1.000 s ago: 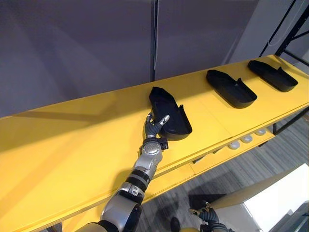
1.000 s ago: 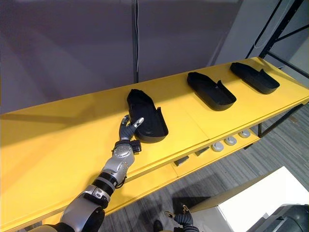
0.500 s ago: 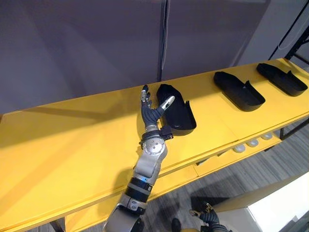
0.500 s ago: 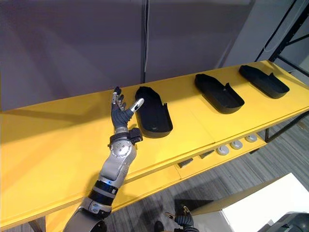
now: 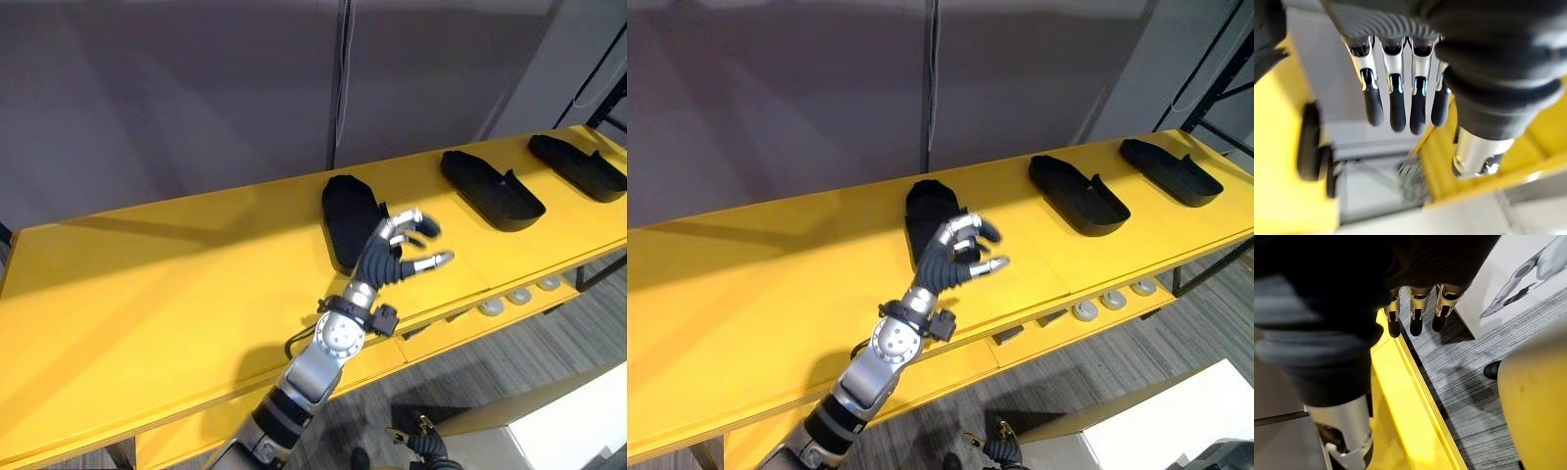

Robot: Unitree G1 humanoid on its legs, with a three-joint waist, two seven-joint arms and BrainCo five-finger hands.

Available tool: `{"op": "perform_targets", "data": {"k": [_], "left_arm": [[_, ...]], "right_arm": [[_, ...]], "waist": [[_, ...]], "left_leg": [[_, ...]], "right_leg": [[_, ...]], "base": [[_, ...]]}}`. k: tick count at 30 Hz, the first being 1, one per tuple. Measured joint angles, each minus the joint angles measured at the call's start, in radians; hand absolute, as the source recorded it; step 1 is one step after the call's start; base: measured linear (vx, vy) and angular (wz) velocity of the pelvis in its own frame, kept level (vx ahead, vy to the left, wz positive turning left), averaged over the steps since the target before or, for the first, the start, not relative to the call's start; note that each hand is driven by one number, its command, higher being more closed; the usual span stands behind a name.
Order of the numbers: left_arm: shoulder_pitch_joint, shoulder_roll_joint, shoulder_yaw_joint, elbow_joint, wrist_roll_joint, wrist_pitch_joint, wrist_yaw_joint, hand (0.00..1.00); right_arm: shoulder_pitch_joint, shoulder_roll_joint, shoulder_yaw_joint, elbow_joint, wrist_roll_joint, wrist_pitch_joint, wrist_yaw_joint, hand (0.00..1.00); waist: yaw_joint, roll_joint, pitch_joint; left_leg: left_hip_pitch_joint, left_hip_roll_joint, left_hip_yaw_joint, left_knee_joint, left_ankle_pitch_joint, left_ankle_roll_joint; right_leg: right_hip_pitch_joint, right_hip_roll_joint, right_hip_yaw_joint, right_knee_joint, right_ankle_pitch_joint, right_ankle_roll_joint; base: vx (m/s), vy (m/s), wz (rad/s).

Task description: Walk over and take plastic housings, then place them on the shelf

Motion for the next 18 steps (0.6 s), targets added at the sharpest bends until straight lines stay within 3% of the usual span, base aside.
{"op": "perform_targets", "data": {"k": [5, 7, 13, 18], "left_arm": [[0.02, 0.062, -0.069, 0.096, 0.048, -0.002, -0.104, 1.0], [0.021, 0.064, -0.077, 0.12, 0.06, -0.003, -0.112, 1.0], [0.021, 0.076, -0.073, 0.215, 0.126, -0.002, -0.101, 1.0], [0.017, 0.064, -0.02, 0.289, 0.176, 0.008, -0.02, 1.0]], "right_arm": [[-0.031, -0.018, 0.001, 0.044, -0.005, 0.0, 0.024, 0.0], [-0.036, -0.018, 0.002, 0.048, -0.005, 0.0, 0.027, 0.0], [-0.054, -0.024, 0.023, 0.057, -0.007, 0.0, 0.028, 0.0], [-0.062, -0.024, 0.022, 0.057, -0.009, 0.0, 0.023, 0.0]], "waist": [[-0.008, 0.015, -0.009], [-0.014, 0.016, -0.009], [-0.033, 0.018, -0.004], [-0.037, 0.018, 0.01]], "left_leg": [[0.0, -0.001, -0.001, 0.0, 0.0, 0.0], [0.0, -0.001, 0.0, 0.0, 0.0, 0.0], [-0.002, -0.002, 0.008, 0.0, 0.0, 0.0], [-0.002, -0.001, 0.012, 0.0, 0.0, 0.0]], "right_leg": [[-0.001, 0.0, 0.0, 0.0, 0.001, -0.001], [-0.002, 0.0, 0.001, -0.001, 0.001, -0.001], [-0.016, 0.001, 0.007, -0.002, 0.002, -0.002], [-0.019, 0.002, 0.015, -0.004, 0.004, -0.005]], "base": [[0.0, 0.0, 0.0], [0.0, 0.0, 0.0], [0.0, 0.0, -0.04], [-0.01, -0.001, -0.02]]}}
